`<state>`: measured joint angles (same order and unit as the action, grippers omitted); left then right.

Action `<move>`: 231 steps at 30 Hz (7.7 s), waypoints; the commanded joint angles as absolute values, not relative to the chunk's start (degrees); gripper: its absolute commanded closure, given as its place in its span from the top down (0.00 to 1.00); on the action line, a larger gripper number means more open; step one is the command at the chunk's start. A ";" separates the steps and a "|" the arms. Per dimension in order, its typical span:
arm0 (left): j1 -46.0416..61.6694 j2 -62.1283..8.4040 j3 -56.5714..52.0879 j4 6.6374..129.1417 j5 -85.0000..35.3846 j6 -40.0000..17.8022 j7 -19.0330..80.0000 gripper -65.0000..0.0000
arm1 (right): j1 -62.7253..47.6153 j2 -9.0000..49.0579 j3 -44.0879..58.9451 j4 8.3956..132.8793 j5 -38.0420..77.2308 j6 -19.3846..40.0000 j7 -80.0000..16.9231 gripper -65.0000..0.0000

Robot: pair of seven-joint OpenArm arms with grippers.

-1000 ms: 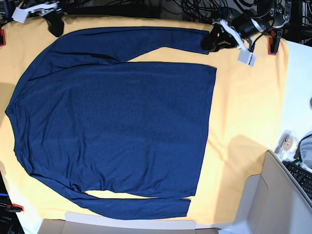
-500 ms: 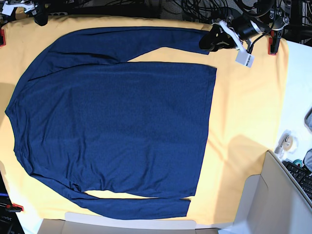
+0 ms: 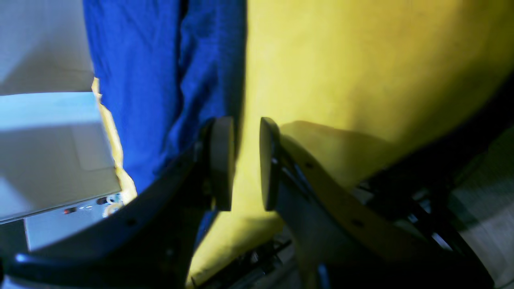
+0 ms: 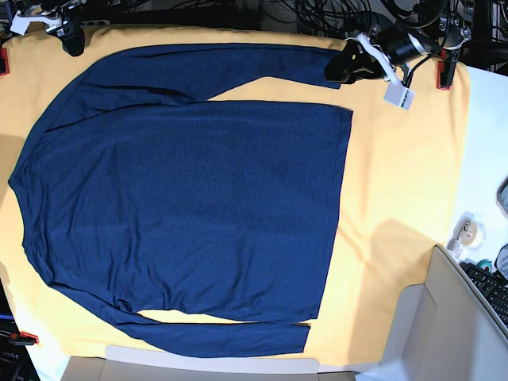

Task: Fold the T-shirt properly
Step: 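Move both grippers down toward the two corners of the shirt hem, then close both grippers on the hem corners of the navy shirt, then lift the hem corners and pull them apart to stretch the hem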

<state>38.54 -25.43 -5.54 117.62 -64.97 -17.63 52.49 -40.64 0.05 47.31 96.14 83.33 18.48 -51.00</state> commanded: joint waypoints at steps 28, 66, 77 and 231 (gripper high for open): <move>37.23 -26.15 -5.67 117.93 -65.89 -18.07 51.65 0.19 | -37.05 -3.65 47.60 96.75 78.55 26.15 -50.68 0.28; 37.23 -26.24 -6.20 116.62 -65.80 -18.07 52.00 0.19 | -30.64 -4.00 44.26 88.66 78.11 21.76 -50.51 0.00; 34.24 -25.71 -10.59 104.84 -66.24 -24.57 59.30 0.35 | -30.64 -4.00 44.00 88.92 78.11 21.76 -50.51 0.00; 2.95 -27.03 -3.65 86.81 -65.80 -35.91 68.09 0.29 | -12.44 -4.00 40.84 101.49 62.73 12.88 -50.51 0.37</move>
<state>3.68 -26.24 -3.07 85.95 -64.69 -35.59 68.97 -12.97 -4.78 40.62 100.40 61.36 11.88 -51.57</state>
